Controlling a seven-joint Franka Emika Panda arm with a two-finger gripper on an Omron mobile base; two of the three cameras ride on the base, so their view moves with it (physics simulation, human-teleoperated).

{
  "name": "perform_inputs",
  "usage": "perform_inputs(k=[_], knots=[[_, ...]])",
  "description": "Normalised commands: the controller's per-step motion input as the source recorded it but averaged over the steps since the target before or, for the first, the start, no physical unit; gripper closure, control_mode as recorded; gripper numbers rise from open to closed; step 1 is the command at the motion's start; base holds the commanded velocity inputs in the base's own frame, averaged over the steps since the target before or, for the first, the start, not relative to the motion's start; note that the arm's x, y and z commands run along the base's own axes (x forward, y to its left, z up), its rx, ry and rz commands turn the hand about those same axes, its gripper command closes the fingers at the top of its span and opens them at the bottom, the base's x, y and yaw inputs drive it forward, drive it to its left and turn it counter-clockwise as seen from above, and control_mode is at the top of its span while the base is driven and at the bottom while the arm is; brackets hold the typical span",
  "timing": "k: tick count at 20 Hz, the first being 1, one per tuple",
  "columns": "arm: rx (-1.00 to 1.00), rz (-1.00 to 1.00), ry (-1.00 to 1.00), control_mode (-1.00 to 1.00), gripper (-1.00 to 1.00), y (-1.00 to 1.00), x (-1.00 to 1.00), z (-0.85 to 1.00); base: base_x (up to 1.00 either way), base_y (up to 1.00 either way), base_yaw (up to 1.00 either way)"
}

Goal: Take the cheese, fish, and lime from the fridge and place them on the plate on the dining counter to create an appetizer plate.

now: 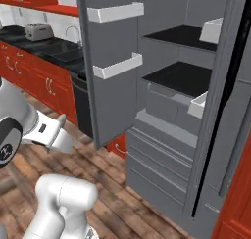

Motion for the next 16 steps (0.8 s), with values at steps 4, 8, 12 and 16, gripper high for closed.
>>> perform_inputs(k=[4, 8, 12, 16], knots=[[0.0, 0.0, 0.0, 1.0, 1.0, 0.0, 0.0, 0.0, -0.85, 0.0, 0.48], [0.0, 0.0, 0.0, 1.0, 1.0, 0.0, 0.0, 0.0, -0.56, 0.0, 0.47], [0.0, 0.0, 0.0, 1.0, 1.0, 0.0, 0.0, 0.0, -0.13, 0.0, 0.44], [0.0, 0.0, 0.0, 1.0, 1.0, 0.0, 0.0, 0.0, 0.21, 0.0, 0.39]])
